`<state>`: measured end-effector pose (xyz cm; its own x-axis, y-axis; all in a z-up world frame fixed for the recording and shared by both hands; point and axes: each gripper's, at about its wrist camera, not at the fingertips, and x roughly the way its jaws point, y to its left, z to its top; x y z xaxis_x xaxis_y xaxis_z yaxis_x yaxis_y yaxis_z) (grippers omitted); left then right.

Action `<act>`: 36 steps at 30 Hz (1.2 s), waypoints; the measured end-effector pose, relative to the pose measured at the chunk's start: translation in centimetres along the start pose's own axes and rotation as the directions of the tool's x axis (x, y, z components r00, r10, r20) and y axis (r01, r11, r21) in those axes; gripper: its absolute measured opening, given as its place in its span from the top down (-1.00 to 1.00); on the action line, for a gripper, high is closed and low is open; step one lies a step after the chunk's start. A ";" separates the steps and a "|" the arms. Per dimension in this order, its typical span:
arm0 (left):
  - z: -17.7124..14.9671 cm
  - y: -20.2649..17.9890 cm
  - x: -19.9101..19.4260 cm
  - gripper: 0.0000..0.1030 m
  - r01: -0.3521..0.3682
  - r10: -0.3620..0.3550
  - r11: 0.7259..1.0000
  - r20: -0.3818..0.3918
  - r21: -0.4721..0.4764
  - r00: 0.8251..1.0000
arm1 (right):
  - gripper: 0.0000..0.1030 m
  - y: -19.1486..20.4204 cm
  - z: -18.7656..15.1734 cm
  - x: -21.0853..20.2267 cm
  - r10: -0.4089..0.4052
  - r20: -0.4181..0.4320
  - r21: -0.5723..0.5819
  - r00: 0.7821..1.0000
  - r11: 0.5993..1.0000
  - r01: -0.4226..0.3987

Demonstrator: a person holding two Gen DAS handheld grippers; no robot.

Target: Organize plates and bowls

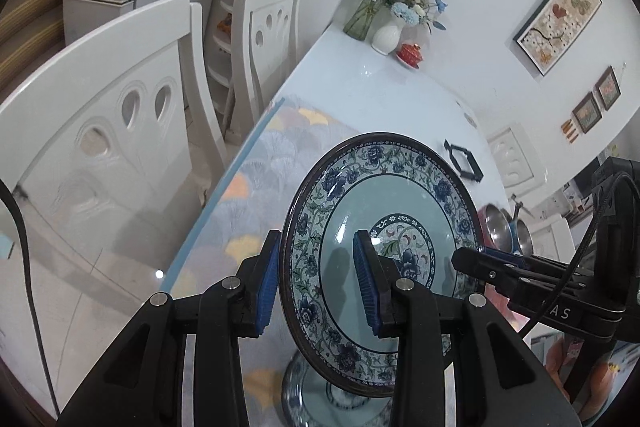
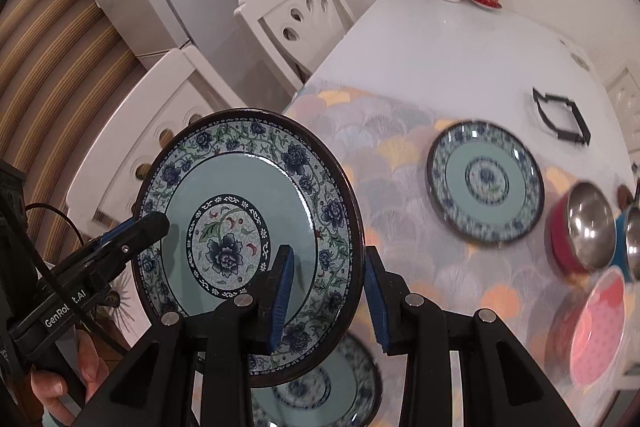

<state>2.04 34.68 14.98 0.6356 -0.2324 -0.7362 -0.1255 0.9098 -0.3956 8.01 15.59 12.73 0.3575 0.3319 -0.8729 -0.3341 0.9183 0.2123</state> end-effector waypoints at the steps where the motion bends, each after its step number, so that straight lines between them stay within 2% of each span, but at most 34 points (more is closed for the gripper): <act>1: -0.6 0.0 -0.2 0.38 0.001 -0.001 1.000 -0.005 -0.001 1.000 | 0.33 -0.1 -0.7 -0.1 0.000 -0.005 0.006 1.000 1.000 0.000; 6: -3.6 -0.3 0.1 0.38 -0.012 0.012 1.000 -0.052 -0.001 0.999 | 0.33 -0.6 -4.3 0.1 -0.014 -0.036 0.034 0.999 0.999 0.016; 12: -8.0 -0.3 2.0 0.38 -0.031 0.034 0.999 -0.143 0.020 0.989 | 0.33 -1.9 -9.2 2.1 -0.027 -0.117 0.071 0.993 0.997 0.036; 17: -9.9 -0.6 3.3 0.38 -0.046 0.053 0.998 -0.198 0.039 0.979 | 0.33 -2.6 -11.9 3.5 -0.050 -0.169 0.080 0.984 0.995 0.064; 28: -12.1 -0.9 4.6 0.38 -0.060 0.075 0.996 -0.238 0.071 0.968 | 0.33 -4.3 -15.1 5.5 -0.046 -0.243 0.127 0.969 0.989 0.079; 36: -12.3 -0.7 5.0 0.38 -0.068 0.082 0.995 -0.244 0.067 0.966 | 0.33 -4.0 -14.9 6.0 -0.050 -0.247 0.132 0.968 0.988 0.085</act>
<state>-4.11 28.63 4.83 0.4179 -0.2336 -0.8779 -0.1169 0.9445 -0.3069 -1.54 10.70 0.10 0.1470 0.2218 -0.9640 -0.1842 0.9636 0.1936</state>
